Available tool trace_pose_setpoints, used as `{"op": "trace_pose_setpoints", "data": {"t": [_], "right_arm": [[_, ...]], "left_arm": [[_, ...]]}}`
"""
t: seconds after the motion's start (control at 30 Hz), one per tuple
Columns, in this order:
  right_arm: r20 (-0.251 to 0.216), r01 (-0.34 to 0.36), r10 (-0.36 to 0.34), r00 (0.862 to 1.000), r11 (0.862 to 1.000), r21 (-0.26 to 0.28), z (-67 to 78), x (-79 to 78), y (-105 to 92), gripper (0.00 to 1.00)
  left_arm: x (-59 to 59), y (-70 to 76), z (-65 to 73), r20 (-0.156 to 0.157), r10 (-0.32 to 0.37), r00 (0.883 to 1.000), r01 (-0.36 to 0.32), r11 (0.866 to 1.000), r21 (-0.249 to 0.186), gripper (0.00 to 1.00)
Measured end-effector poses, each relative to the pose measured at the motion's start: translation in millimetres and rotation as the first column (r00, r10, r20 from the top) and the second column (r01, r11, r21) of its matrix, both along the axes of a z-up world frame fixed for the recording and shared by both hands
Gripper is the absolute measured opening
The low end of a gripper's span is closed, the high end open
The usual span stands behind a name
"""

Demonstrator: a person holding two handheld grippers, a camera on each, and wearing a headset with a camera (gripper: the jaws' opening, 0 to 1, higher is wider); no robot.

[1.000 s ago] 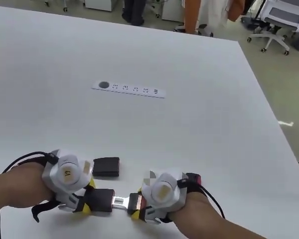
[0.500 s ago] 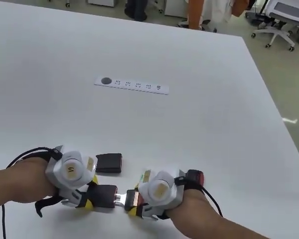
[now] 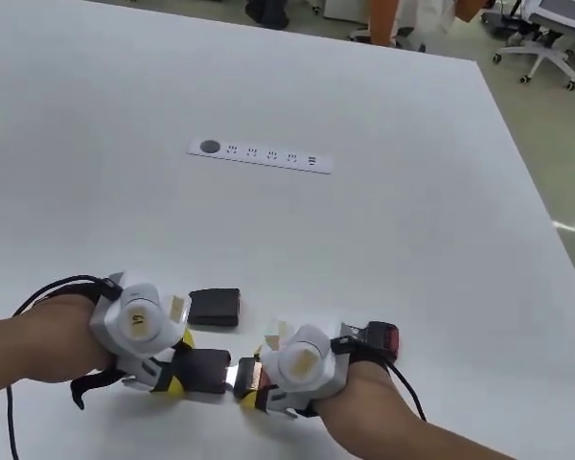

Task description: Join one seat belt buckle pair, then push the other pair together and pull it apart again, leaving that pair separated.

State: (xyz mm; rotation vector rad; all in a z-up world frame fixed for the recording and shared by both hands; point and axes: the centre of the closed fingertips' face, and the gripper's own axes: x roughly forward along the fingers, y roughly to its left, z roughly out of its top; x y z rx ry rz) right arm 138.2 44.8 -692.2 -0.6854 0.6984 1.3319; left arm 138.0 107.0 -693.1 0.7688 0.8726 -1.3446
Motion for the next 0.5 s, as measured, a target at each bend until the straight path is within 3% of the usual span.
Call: {"op": "trace_pose_setpoints", "data": {"t": [0.37, 0.5], "right_arm": [[0.001, -0.007, 0.007, 1.0, 1.0, -0.01, -1.3, 0.3, 2.9, 0.32], [0.008, -0.01, 0.01, 1.0, 1.0, -0.011, 8.2, -3.6, 2.4, 0.32]], "left_arm": [[-1.0, 0.4, -1.0, 0.002, -0.014, 1.0, 0.014, 1.0, 0.007, 0.31], [-1.1, 1.3, -1.3, 0.002, -0.015, 1.0, 0.015, 1.0, 0.009, 0.31]]}}
